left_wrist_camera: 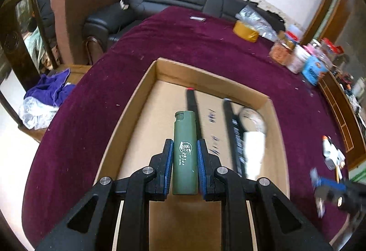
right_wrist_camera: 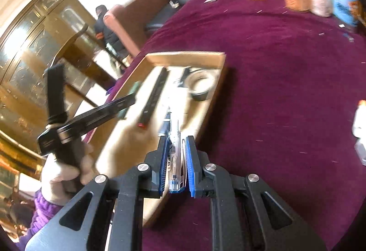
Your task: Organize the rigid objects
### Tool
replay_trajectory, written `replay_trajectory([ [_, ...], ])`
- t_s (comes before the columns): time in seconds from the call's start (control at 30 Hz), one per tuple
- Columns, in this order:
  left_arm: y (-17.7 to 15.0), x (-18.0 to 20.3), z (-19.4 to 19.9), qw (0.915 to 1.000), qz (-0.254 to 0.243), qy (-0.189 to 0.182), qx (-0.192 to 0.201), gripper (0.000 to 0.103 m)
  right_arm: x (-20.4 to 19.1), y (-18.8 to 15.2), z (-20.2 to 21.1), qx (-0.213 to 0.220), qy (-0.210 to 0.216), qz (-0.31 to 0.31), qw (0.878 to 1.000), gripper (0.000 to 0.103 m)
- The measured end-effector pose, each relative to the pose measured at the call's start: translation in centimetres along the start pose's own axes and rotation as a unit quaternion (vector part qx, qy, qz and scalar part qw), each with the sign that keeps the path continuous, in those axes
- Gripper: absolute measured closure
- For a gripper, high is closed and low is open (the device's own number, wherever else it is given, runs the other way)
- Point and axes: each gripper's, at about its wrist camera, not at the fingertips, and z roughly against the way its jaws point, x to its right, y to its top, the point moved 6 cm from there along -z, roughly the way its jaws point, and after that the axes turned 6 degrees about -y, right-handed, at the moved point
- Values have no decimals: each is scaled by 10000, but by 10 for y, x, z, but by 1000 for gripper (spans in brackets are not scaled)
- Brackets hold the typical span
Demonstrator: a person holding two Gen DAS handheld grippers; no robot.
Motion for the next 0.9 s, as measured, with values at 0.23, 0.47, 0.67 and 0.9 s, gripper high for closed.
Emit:
replay_trajectory([
  [0.23,11,-17,-19,9993,188,245,-218,86,-30,19,-52,-314,126,-18,9994,90],
  [0.47,11,-20,14,9993,341,55,146,75,-42,42,-86,-367,-158,10,9992,90],
  [0.67,7,-21,61,9963,493,-217,670,58,-41,54,-89,-200,-268,-114,9994,88],
  [0.9,1,-3,80,9933,662,-495,808,55,-24,54,-28,392,-282,-81,9988,86],
])
